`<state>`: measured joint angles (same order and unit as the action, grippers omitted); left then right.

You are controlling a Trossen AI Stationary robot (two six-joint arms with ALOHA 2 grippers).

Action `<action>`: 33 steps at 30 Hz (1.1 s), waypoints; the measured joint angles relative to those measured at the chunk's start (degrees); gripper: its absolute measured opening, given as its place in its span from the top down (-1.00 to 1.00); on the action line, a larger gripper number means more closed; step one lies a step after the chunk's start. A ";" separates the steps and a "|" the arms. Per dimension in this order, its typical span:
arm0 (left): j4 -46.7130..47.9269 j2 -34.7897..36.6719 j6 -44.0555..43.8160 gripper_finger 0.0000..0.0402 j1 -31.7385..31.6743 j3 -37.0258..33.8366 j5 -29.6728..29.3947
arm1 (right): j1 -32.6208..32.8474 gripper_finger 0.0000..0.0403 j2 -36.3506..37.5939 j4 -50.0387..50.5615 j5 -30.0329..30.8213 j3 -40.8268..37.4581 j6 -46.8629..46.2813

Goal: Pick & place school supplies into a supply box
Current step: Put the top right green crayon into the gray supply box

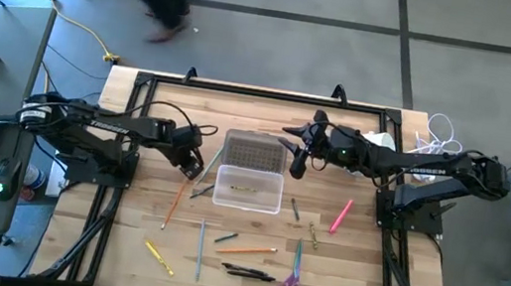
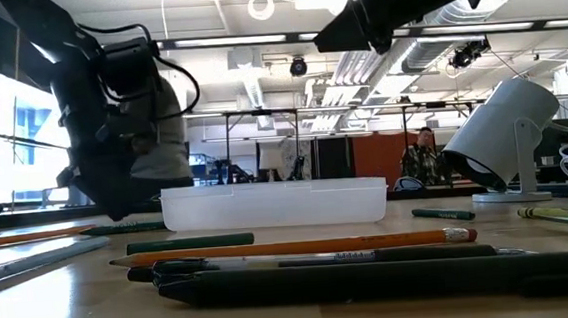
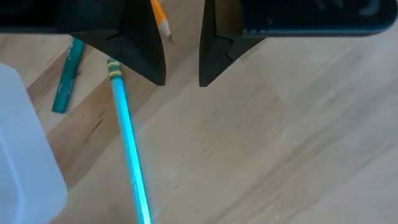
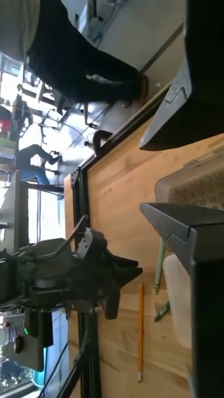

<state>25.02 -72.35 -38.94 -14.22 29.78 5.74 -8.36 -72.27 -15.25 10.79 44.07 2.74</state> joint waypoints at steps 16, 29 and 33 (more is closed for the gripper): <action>-5.20 -2.26 1.15 0.33 0.83 0.02 -0.34 | 0.59 0.34 0.02 5.64 -2.55 0.00 -7.23; -6.23 -2.24 0.92 0.33 0.77 0.02 -9.20 | 12.58 0.34 -0.13 32.21 7.18 0.00 -27.82; -8.50 -2.23 0.92 0.33 0.75 0.02 -9.85 | 16.29 0.34 -0.32 36.03 7.40 0.00 -35.05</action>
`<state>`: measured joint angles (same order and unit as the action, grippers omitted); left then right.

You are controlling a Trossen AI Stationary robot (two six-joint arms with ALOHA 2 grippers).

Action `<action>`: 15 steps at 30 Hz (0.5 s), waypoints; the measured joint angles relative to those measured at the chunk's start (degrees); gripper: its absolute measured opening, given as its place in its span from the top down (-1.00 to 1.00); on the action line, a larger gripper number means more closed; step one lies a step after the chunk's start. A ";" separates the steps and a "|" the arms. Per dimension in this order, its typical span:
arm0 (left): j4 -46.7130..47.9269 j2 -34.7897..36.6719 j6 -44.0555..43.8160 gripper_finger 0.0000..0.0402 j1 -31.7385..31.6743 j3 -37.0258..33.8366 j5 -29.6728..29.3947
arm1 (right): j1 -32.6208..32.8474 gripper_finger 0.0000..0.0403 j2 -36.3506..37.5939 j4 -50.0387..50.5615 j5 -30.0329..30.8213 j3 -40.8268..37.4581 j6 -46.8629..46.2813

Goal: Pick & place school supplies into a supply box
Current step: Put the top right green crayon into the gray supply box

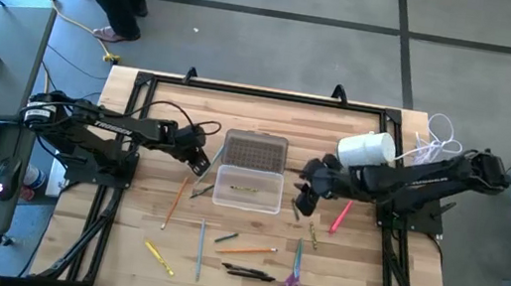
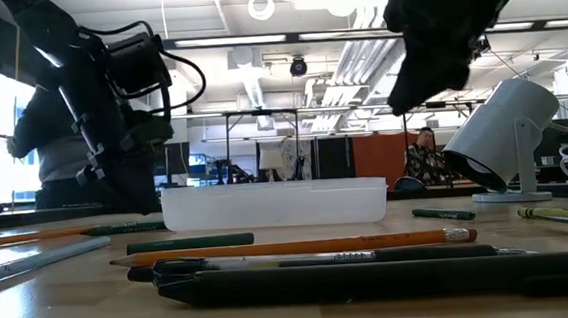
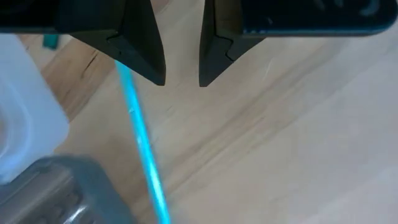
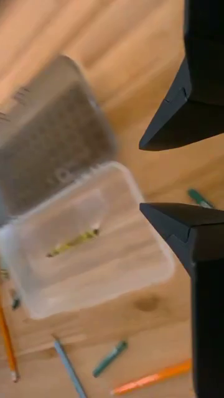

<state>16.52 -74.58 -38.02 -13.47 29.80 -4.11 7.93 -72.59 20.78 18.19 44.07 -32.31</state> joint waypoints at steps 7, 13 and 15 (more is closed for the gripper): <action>-1.89 0.02 0.09 0.33 0.00 0.00 -0.10 | 2.32 0.34 -9.23 0.76 -1.80 0.04 -3.85; -3.55 0.02 0.17 0.33 0.00 0.00 1.13 | 1.43 0.34 -15.75 1.40 -5.61 1.90 -9.46; -3.61 0.02 0.20 0.33 0.00 0.02 2.02 | 1.86 0.34 -17.13 0.92 -6.12 2.14 -9.81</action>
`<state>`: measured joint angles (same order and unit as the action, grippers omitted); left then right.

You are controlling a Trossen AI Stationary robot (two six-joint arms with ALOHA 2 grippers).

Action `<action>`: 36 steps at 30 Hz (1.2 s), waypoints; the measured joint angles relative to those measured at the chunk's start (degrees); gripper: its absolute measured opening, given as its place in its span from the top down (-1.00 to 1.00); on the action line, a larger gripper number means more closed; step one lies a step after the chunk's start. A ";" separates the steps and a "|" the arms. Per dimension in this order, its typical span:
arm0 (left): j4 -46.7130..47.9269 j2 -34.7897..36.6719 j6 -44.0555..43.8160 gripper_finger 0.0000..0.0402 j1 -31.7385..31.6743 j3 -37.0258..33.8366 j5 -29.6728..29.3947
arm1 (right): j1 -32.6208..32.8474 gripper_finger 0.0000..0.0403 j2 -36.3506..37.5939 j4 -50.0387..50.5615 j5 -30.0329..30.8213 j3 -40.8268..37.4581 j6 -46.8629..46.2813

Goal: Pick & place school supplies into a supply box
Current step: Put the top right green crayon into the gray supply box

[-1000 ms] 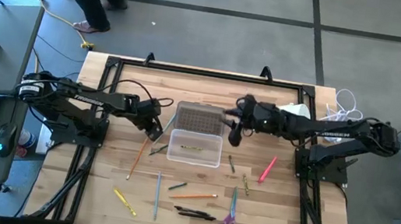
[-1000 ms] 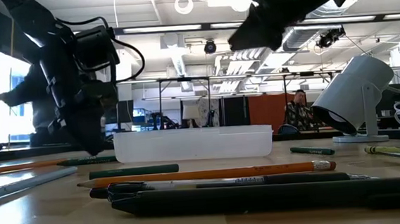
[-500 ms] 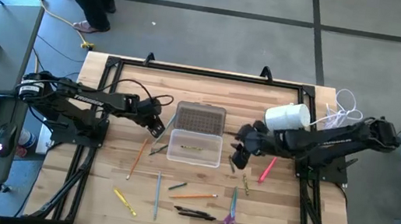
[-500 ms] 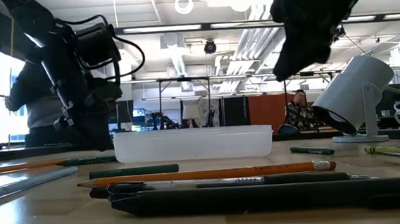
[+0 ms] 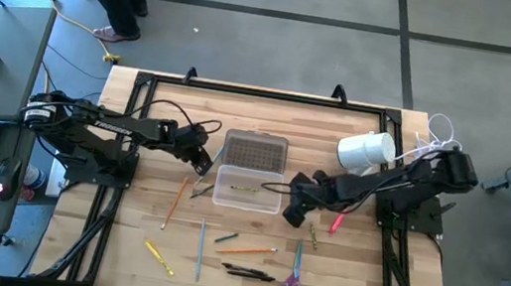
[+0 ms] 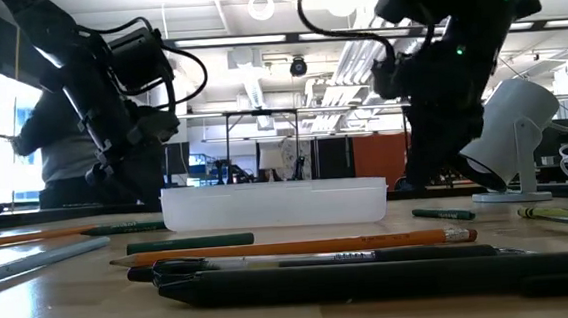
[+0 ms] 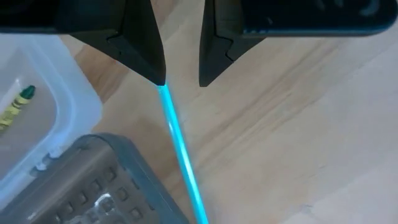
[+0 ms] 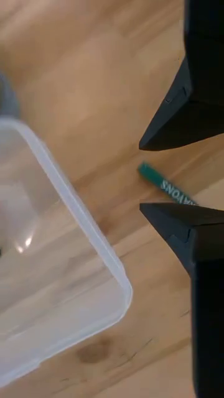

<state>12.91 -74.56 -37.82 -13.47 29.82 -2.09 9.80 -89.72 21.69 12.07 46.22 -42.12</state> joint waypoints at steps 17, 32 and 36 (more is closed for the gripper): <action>0.02 0.00 0.00 0.33 0.00 0.00 -0.01 | 2.89 0.34 -6.35 -0.24 2.52 -0.02 -2.94; 0.04 0.00 0.00 0.33 0.00 0.00 -0.02 | 2.80 0.92 -7.23 0.92 2.15 0.00 -0.89; 0.02 0.00 0.00 0.33 0.00 0.00 -0.02 | 2.56 0.92 -7.25 0.83 1.57 0.00 -0.98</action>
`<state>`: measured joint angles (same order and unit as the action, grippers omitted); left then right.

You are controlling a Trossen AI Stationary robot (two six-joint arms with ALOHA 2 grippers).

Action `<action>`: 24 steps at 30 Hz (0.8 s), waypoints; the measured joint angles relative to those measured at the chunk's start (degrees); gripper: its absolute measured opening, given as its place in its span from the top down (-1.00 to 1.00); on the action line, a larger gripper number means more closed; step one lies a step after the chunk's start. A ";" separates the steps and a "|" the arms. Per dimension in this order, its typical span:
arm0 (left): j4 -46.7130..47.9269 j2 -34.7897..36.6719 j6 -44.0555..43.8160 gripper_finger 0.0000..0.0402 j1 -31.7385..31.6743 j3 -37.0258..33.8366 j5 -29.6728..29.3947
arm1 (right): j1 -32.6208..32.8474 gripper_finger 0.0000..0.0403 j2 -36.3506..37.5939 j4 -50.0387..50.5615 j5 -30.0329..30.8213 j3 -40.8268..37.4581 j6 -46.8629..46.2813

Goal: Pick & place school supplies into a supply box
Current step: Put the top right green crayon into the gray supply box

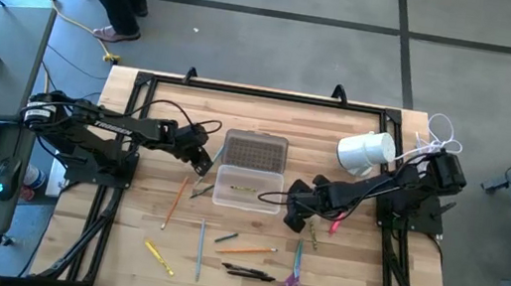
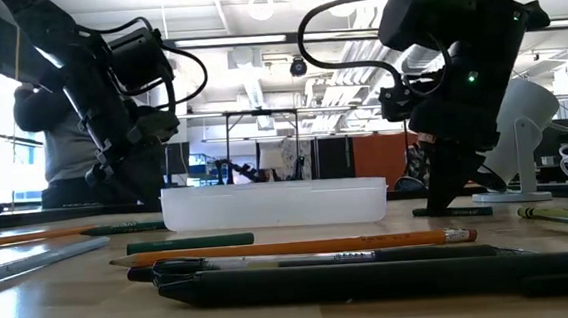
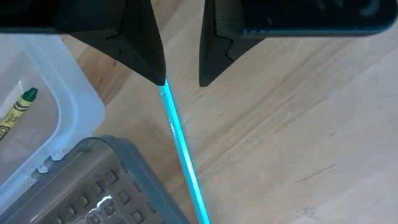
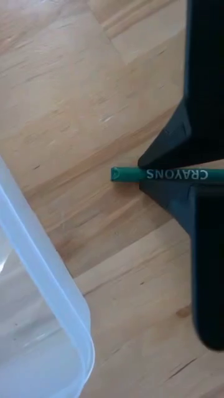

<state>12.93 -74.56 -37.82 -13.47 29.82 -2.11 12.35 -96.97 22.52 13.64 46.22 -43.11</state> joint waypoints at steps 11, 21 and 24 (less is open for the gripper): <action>0.01 0.00 0.00 0.33 0.00 0.00 -0.02 | 0.10 0.94 9.09 -3.83 2.84 -0.26 3.04; 0.01 0.00 0.00 0.33 0.00 0.00 -0.02 | -1.23 0.95 5.38 -38.70 1.38 -0.17 26.69; 0.03 0.00 0.00 0.33 0.00 0.00 -0.02 | -2.25 0.94 2.47 -40.41 1.06 -0.09 26.84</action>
<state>12.95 -74.56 -37.82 -13.47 29.82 -2.13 10.10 -94.50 -17.89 14.70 46.12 -16.26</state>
